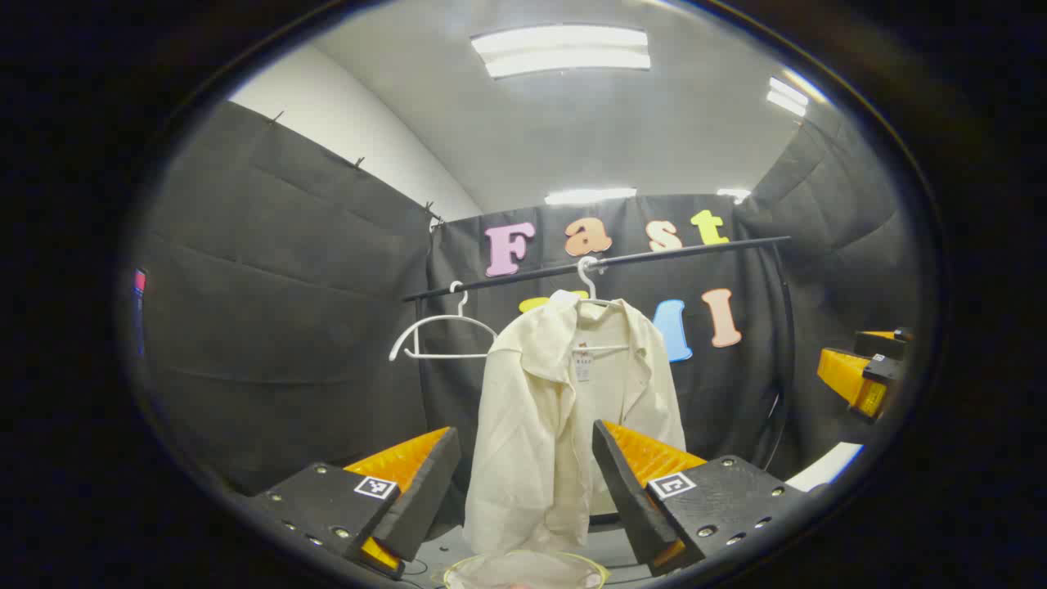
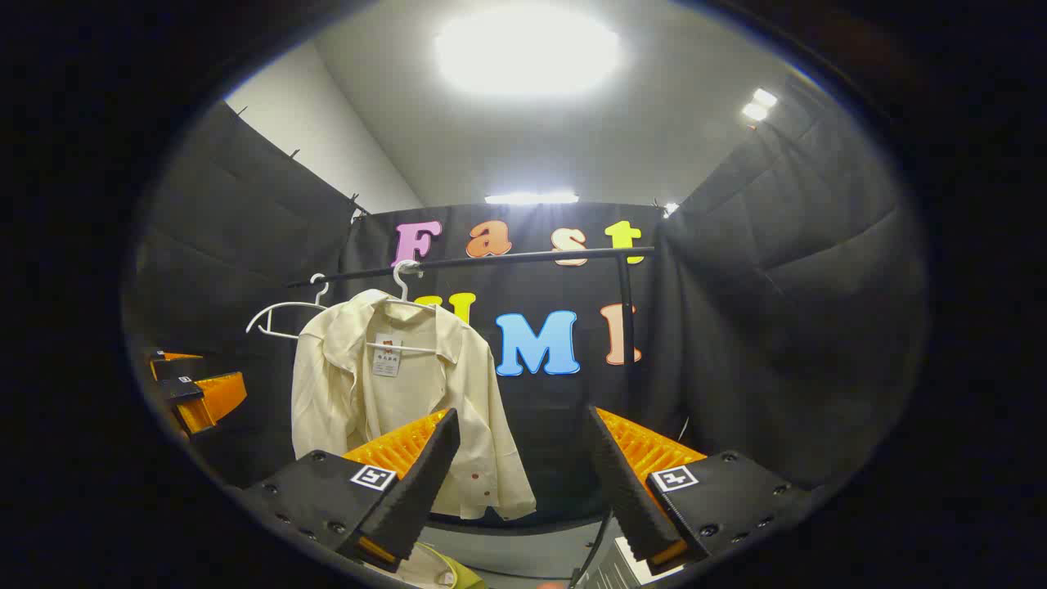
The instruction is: Grasp the clothes on the hanger with both hands and then place them into the laundry hamper below.
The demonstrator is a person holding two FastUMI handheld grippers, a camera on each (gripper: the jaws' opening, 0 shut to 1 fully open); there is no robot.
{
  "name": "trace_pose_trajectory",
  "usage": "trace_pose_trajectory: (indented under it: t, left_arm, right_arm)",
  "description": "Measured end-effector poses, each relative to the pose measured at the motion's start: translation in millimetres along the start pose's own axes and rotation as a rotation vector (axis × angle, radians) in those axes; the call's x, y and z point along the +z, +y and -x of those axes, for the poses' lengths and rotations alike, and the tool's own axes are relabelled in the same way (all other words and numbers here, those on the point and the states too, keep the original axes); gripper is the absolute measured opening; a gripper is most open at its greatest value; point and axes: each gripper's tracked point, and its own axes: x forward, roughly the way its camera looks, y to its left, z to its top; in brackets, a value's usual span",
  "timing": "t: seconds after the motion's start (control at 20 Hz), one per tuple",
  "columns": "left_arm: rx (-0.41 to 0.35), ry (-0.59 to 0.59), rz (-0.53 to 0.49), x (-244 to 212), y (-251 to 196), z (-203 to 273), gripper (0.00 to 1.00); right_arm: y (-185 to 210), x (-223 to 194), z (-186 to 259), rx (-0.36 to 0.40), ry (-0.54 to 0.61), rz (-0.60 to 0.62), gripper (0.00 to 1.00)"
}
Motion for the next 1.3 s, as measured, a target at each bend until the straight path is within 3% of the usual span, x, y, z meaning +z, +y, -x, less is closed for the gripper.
trace_pose_trajectory:
  t: [0.7,1.3]
  left_arm:
    - [-0.025,0.011,-0.004,-4.3,-17.1,-14.1,0.95]
    - [-0.012,0.042,0.03,-23.4,-36.4,-91.3,0.95]
  right_arm:
    - [6.0,-3.1,-15.2,0.032,0.015,-0.028,0.97]
    - [14.8,-5.1,-75.0,0.091,0.009,-0.036,0.97]
